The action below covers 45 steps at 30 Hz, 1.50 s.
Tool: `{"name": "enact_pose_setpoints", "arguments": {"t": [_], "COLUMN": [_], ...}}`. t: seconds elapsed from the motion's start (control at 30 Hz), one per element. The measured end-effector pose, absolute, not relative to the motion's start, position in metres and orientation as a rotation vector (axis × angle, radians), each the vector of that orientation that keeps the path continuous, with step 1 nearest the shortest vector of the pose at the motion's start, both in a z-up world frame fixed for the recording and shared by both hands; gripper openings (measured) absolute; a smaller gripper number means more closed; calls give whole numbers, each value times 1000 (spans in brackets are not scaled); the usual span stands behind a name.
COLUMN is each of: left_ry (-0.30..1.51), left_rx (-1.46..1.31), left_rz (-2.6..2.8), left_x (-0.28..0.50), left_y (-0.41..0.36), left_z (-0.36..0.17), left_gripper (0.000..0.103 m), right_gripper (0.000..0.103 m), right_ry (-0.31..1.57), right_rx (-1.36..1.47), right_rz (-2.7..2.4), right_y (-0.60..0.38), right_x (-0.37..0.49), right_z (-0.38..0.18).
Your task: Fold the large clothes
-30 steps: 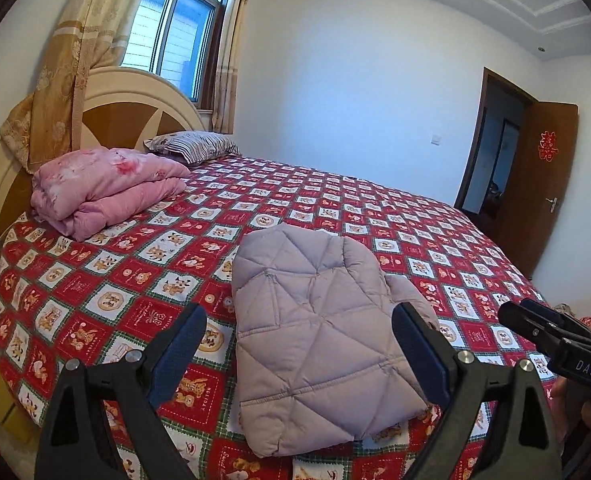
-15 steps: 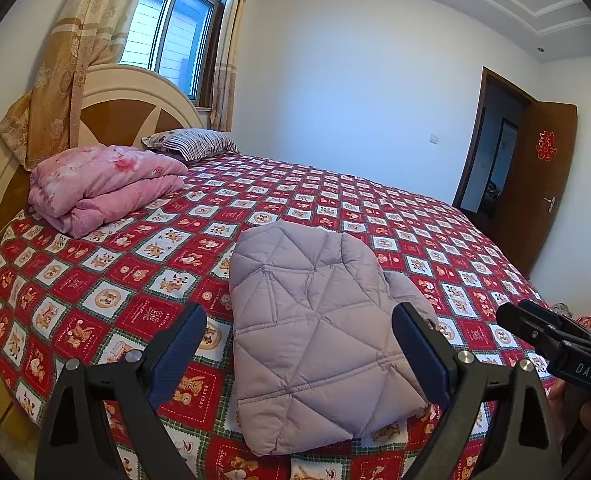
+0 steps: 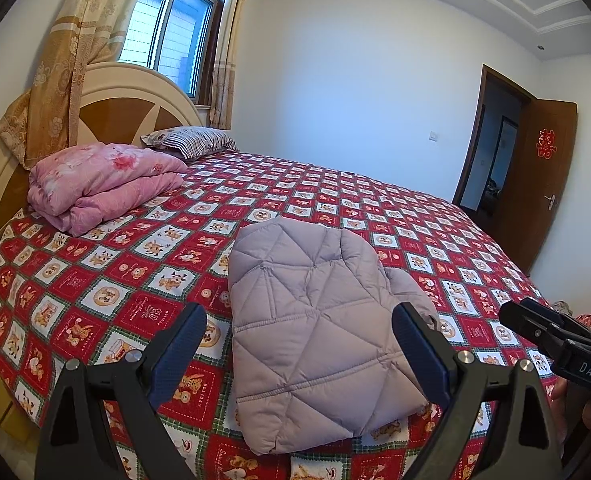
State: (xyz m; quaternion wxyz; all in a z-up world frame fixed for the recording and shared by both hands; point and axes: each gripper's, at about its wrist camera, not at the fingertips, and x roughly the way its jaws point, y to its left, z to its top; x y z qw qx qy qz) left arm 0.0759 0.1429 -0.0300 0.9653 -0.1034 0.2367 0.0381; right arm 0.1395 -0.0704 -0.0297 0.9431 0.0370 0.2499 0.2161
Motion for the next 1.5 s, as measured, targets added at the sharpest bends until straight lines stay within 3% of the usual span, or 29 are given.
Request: {"name": "enact_pose_setpoints", "arguments": {"t": [1.5], "left_ry": [512], "left_rx": [-164], "left_rz": [119], "left_x": [84], "left_y": [135], "left_z": [-36], "left_gripper": [94], "right_gripper": [90], "right_ry": [487], "right_rx": [70], "right_rz": [433], "right_y": [-70], "right_x": [136], "right_z": [-27]}}
